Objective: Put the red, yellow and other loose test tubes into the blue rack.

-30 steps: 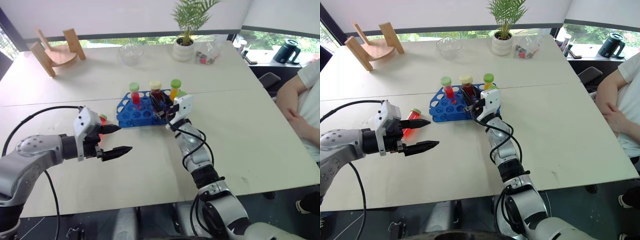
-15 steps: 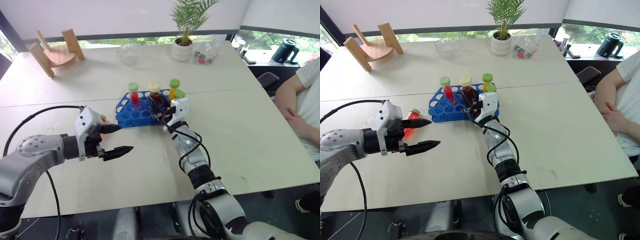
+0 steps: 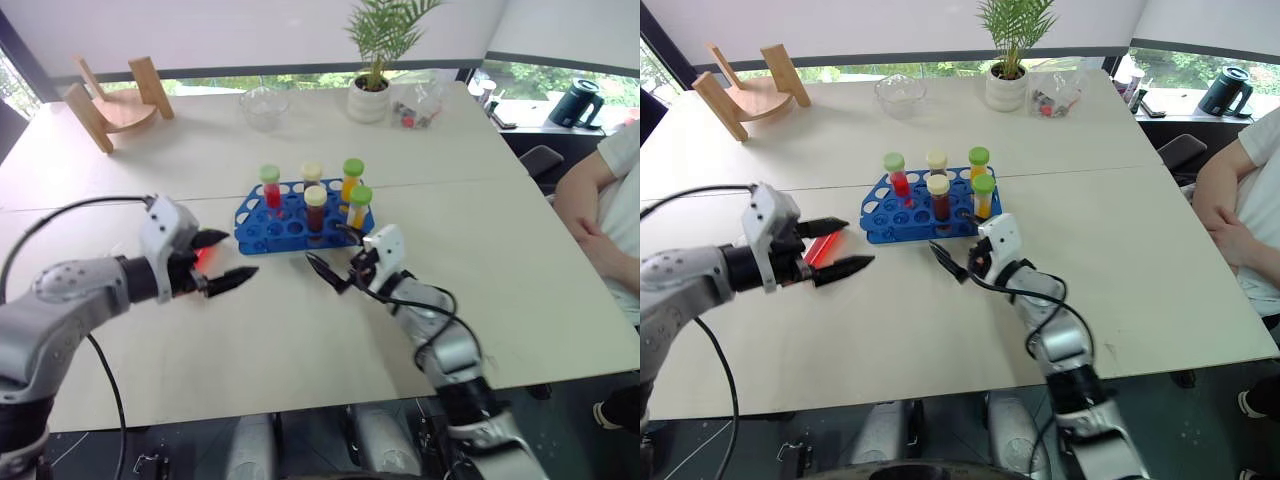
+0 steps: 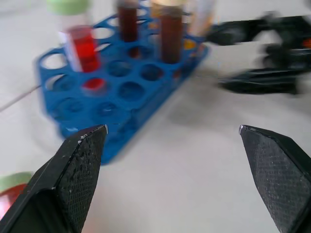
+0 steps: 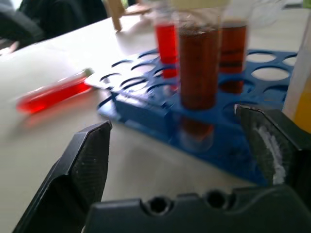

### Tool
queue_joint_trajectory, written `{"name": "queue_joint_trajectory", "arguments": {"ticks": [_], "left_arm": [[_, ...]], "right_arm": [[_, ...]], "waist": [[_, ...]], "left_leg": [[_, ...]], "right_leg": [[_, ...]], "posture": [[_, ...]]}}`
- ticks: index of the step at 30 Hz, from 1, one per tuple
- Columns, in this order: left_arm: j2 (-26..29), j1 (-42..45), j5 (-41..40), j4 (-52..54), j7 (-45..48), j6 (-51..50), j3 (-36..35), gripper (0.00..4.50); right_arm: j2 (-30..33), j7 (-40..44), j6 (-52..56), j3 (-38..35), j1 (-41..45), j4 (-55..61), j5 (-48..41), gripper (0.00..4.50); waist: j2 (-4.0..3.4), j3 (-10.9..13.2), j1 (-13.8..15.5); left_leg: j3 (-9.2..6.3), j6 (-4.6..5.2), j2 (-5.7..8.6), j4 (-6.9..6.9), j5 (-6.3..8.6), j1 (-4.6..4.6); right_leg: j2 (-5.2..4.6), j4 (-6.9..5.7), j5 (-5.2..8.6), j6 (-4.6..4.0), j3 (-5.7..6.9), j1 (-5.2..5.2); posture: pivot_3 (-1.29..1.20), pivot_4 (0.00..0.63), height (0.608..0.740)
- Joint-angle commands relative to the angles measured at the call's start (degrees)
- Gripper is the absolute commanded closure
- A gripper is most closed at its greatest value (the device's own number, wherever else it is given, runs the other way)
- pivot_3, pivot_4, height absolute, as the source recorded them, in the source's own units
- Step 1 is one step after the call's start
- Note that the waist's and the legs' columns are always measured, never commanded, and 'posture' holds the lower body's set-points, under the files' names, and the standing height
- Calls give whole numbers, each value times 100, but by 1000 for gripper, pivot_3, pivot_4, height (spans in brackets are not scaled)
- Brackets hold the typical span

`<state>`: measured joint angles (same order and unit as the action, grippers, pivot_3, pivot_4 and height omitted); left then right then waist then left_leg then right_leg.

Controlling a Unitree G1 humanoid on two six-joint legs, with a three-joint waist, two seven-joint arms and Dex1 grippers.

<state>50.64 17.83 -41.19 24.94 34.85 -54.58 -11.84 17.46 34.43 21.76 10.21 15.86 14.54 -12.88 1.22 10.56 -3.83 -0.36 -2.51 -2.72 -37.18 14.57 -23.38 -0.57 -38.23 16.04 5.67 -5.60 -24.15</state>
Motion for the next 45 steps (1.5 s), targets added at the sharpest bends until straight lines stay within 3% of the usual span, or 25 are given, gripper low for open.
{"name": "queue_joint_trajectory", "arguments": {"ticks": [1,6,10,19,22,26,28,31,34,38,41,45], "left_arm": [[172,778,134,-405,-558,-1003,131,0],[424,1964,625,-1530,-767,-2350,1049,0],[407,2865,999,-2666,-578,-2848,1882,0],[-245,3626,1614,-4190,-188,-2638,2643,0],[-312,3588,1763,-4379,-34,-2547,2787,859],[-418,3553,1970,-4554,87,-2360,2813,2836],[-502,3588,2027,-4677,82,-2251,2647,3665],[-615,3609,1902,-4615,177,-1954,2145,3695],[-708,3098,1214,-3507,862,-483,843,3695],[-1250,2426,289,-2426,1050,-144,-269,3695],[-1915,1999,44,-1868,833,377,-568,3695],[-2576,1559,335,-1696,875,1484,-322,3695]], "right_arm": [[863,876,866,-250,274,1145,-761,36],[2264,2223,1172,-668,995,1384,-1511,36],[2867,3034,1146,-799,1598,1101,-1825,36],[3124,3348,1023,-871,2022,937,-1848,36],[3162,3295,1051,-930,1982,988,-1858,0],[3157,3182,1114,-978,1945,1065,-1916,0],[3172,3150,1114,-991,1907,1092,-1900,0],[3190,3089,1123,-1027,1836,1123,-1899,0],[3133,2858,1172,-1119,1594,1262,-1897,0],[3052,2566,1213,-1201,1255,1469,-1942,0],[2938,2297,1251,-1215,1145,1556,-1976,0],[2831,2083,1250,-1183,1183,1570,-1967,0]], "waist": [[6,-1,1],[7,-1,-15],[14,4,9],[18,6,70],[17,6,82],[17,6,130],[17,5,143],[17,5,174],[25,9,183],[26,8,184],[19,4,179],[23,6,163]], "left_leg": [[-1,1,1,0,0,1],[-4,2,3,6,1,5],[-12,5,3,8,2,-4],[-6,6,4,4,3,-12],[-6,6,4,2,2,-13],[-3,5,4,-1,2,-12],[-3,5,4,-3,2,-12],[-4,5,5,-8,2,-12],[-4,5,4,-11,2,-16],[-2,0,2,-9,0,-23],[0,1,2,-10,0,-16],[-1,0,1,-21,-1,-7]], "right_leg": [[1,3,0,1,0,-1],[3,7,2,5,2,6],[3,7,2,3,11,0],[0,9,3,4,9,-7],[0,6,3,4,9,-9],[-2,4,2,4,7,-9],[-2,4,2,4,7,-8],[-4,4,2,5,8,-4],[-5,4,2,6,10,-4],[-14,4,1,5,10,-11],[-12,2,1,5,8,-5],[-6,1,-3,9,6,7]], "posture": [[0,150,740],[0,150,740],[0,150,740],[0,150,740],[0,150,740],[0,150,740],[0,150,740],[0,150,740],[0,150,740],[0,150,740],[0,150,740],[0,150,740]]}}
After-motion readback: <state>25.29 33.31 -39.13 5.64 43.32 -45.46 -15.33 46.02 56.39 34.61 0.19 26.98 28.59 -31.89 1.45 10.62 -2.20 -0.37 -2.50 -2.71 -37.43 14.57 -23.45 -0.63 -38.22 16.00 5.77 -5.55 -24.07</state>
